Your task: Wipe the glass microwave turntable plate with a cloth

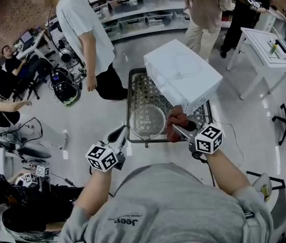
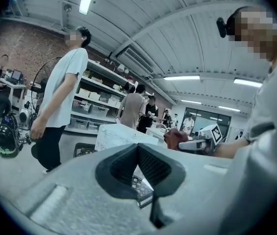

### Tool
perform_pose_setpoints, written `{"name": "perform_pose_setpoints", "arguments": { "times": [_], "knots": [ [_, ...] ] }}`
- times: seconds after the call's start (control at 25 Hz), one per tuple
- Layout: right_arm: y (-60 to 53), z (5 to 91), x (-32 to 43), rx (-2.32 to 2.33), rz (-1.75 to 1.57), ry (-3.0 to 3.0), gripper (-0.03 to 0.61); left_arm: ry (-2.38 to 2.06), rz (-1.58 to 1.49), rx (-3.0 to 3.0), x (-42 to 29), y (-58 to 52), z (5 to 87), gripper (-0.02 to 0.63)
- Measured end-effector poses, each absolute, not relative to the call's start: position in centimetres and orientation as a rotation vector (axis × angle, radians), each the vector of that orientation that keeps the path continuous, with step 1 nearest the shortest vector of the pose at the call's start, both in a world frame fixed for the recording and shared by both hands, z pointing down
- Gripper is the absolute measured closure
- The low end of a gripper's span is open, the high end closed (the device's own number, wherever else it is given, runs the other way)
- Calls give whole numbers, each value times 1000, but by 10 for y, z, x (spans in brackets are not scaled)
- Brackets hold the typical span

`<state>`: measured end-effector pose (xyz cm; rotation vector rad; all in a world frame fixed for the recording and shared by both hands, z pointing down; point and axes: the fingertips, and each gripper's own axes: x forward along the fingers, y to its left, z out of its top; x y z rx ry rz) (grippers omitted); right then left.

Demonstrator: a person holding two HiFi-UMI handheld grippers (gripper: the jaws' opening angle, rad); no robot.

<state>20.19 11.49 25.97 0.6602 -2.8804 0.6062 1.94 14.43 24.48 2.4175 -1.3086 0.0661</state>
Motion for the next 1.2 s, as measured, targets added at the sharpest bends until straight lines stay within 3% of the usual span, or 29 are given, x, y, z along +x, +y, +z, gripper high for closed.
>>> {"name": "perform_pose_setpoints", "arguments": {
  "times": [0.64, 0.92, 1.2],
  "knots": [
    [32, 285, 138, 708, 630, -2810, 508, -1174, 102, 2431, -30, 52, 291, 615],
    [7, 305, 104, 937, 707, -2705, 508, -946, 278, 2496, -62, 33, 347, 615],
    [-17, 345, 106, 855, 676, -2660, 508, -1004, 441, 2446, -56, 21, 419, 615]
  ]
}}
